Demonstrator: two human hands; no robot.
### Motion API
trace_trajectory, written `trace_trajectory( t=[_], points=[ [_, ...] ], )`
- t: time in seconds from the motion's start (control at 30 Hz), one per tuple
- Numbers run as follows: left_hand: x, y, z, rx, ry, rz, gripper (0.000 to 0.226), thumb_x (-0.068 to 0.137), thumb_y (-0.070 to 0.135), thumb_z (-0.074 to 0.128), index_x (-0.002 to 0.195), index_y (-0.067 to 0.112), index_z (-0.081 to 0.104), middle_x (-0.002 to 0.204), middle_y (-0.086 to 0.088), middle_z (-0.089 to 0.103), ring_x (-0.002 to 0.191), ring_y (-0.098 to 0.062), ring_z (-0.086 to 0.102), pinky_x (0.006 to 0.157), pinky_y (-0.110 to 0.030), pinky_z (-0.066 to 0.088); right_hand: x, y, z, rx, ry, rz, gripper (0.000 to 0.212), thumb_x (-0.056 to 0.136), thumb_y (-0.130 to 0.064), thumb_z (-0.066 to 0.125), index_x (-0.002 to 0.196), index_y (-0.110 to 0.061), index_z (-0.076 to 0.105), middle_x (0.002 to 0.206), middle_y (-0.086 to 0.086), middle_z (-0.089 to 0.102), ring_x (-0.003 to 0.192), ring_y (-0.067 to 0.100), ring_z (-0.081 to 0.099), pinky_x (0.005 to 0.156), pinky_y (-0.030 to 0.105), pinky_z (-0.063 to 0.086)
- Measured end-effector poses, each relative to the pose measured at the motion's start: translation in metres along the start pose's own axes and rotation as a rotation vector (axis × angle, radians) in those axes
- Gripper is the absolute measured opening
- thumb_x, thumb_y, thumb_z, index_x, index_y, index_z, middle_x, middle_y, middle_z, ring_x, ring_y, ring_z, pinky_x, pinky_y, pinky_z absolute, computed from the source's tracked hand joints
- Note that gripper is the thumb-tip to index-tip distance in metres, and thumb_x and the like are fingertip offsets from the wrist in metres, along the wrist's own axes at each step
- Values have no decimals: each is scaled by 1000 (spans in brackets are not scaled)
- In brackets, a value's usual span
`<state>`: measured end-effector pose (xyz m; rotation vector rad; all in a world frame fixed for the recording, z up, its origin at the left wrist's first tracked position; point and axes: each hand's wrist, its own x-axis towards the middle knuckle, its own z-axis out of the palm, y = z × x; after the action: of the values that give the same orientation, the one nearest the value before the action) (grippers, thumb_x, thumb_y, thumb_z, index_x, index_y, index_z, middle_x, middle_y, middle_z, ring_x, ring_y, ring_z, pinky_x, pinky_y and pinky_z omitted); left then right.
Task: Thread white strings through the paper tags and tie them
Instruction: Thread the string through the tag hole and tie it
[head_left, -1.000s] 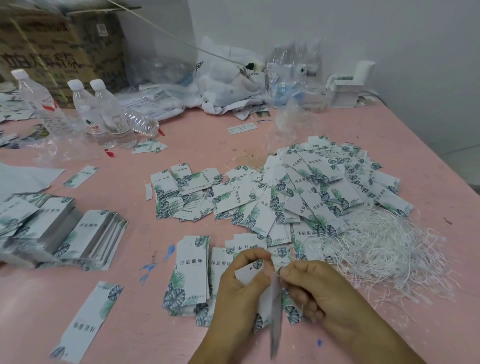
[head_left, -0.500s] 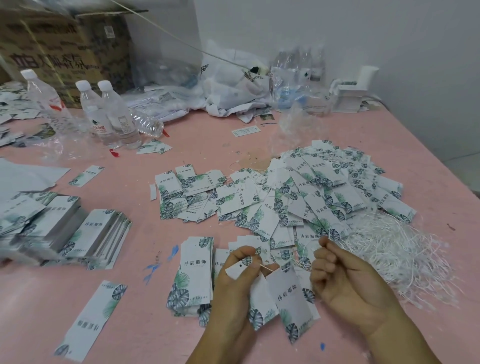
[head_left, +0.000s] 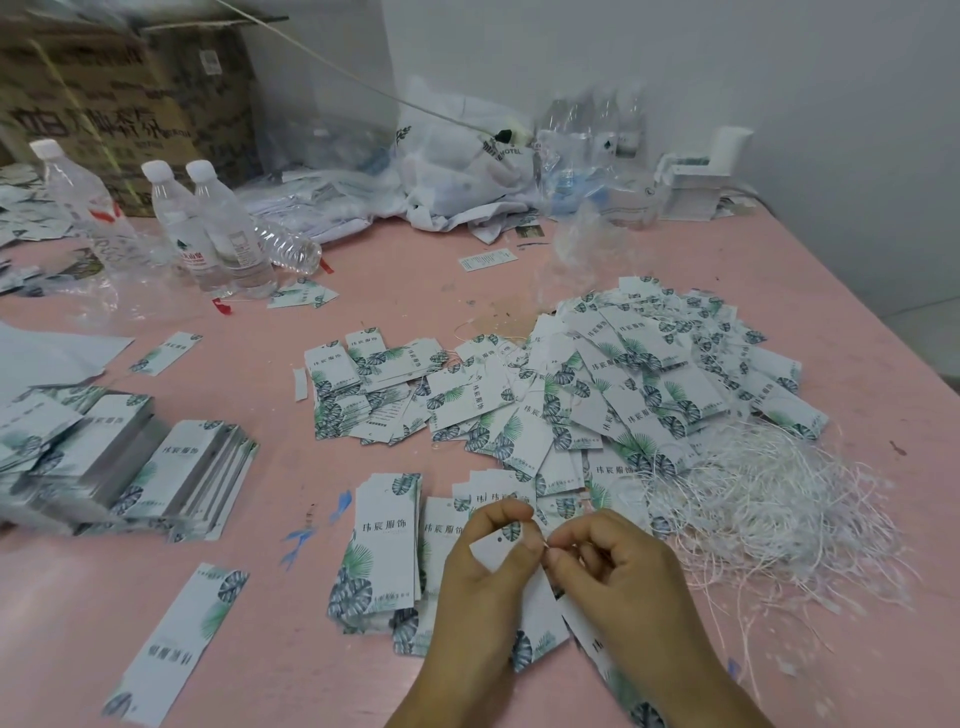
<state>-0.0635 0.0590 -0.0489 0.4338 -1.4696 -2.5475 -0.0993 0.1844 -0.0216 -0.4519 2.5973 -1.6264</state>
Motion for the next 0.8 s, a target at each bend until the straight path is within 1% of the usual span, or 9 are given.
trace_trajectory(
  t=[0.07,0.13,0.2,0.27,0.3,0.37,0.5,0.67,0.8],
  points=[
    [0,0,0,10,-12,5,22,77,18,75,97,19,67,85,-15,64,77,-29,64,69,-38,54,0,0,1,-39,15,-41,20,79,-12,76,74,-29,69,61,-10,49,53,6,43,51,13,36],
    [0,-1,-1,44,-20,-6,22,77,23,74,98,22,68,86,-17,67,78,-30,66,69,-38,54,-1,0,1,-56,31,-62,16,81,-15,74,75,-29,68,63,-4,52,54,11,44,53,25,43],
    [0,-4,-2,112,-6,-25,23,78,37,68,100,31,68,91,-14,72,81,-28,68,71,-38,53,-1,1,1,-60,52,-64,13,81,-18,73,76,-28,66,60,-2,50,53,15,43,54,33,45],
    [-1,-7,-4,135,6,-49,28,81,51,59,101,34,66,94,-9,73,82,-24,68,72,-40,52,-2,1,1,-62,61,-101,17,81,-15,74,75,-28,65,59,-5,49,51,10,40,50,23,41],
    [-1,-8,-5,128,7,-63,29,82,54,55,99,33,65,93,-8,73,80,-24,67,70,-39,50,-2,0,2,-79,65,-127,19,80,-12,75,74,-28,65,59,-7,48,51,6,40,51,16,37],
    [-3,-9,-7,120,-11,-86,30,83,56,53,93,30,63,88,-10,72,74,-24,64,66,-38,48,-3,-1,4,-125,71,-179,22,79,-11,75,71,-28,62,62,-7,46,53,5,40,52,10,33],
    [-2,-10,-10,132,-47,-74,36,80,60,54,86,25,61,81,-10,69,65,-21,60,57,-34,47,-4,-5,6,-152,58,-221,13,75,-19,66,69,-27,57,65,-3,44,53,5,38,51,13,31],
    [-1,-18,-11,225,-92,37,50,90,68,46,94,21,60,100,-18,64,88,-29,60,80,-56,44,-4,-6,4,-195,53,-203,8,71,-22,63,68,-24,56,60,-9,42,53,7,39,51,20,34],
    [-2,-17,-10,269,-135,66,52,96,65,41,101,16,58,99,-26,61,87,-31,60,78,-53,45,-4,-7,3,-238,56,-202,10,69,-21,62,69,-25,54,59,-9,41,52,8,38,50,23,35]
  ],
)
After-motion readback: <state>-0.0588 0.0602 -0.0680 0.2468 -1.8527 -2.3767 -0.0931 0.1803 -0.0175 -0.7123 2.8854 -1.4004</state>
